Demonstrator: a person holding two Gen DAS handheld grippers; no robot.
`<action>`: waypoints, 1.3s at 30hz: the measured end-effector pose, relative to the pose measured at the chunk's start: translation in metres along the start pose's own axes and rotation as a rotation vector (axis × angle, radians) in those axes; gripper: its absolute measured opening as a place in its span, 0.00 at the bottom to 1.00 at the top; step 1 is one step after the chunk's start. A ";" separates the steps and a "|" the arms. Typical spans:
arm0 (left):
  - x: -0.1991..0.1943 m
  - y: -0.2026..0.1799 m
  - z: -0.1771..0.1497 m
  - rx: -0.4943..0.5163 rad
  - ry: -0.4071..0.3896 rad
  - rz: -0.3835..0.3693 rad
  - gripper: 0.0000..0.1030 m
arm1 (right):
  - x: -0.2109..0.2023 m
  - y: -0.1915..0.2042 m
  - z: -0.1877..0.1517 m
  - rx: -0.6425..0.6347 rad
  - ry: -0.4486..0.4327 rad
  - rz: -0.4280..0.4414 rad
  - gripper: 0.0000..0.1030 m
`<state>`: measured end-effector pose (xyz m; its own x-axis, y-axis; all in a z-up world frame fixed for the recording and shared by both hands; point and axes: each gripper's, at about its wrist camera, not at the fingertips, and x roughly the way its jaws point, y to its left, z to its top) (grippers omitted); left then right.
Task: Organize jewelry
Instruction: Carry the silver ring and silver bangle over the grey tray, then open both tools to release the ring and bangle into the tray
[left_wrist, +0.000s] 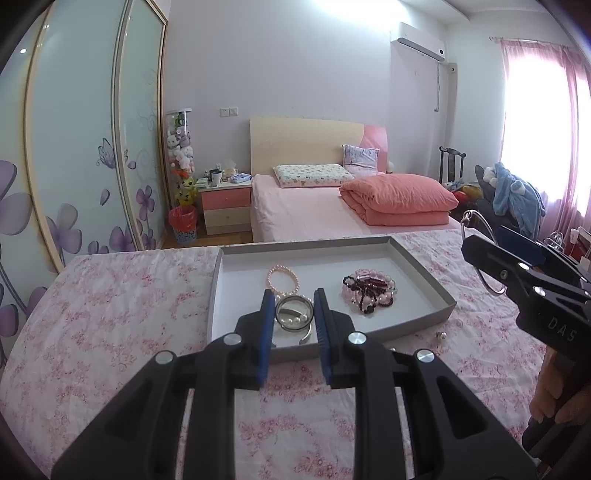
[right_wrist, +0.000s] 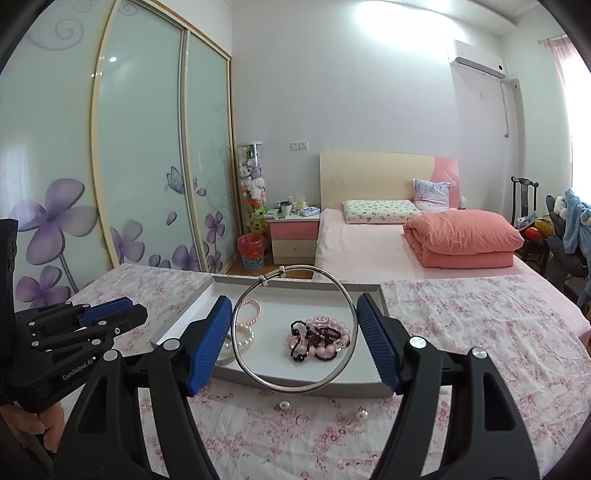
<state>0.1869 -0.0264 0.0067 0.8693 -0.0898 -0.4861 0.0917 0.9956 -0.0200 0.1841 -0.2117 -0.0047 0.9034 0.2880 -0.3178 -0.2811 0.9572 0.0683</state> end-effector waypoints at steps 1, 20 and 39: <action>0.001 0.000 0.001 -0.001 -0.001 0.001 0.21 | 0.001 -0.001 0.000 0.000 -0.001 -0.001 0.68; 0.013 0.000 0.005 0.000 -0.011 0.012 0.21 | 0.014 -0.005 0.005 -0.005 -0.008 -0.019 0.68; 0.135 0.010 0.021 -0.028 0.104 0.024 0.22 | 0.161 -0.040 -0.010 0.180 0.281 0.000 0.68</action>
<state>0.3152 -0.0295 -0.0403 0.8157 -0.0640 -0.5750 0.0562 0.9979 -0.0313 0.3375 -0.2040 -0.0679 0.7716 0.2935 -0.5644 -0.1970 0.9538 0.2267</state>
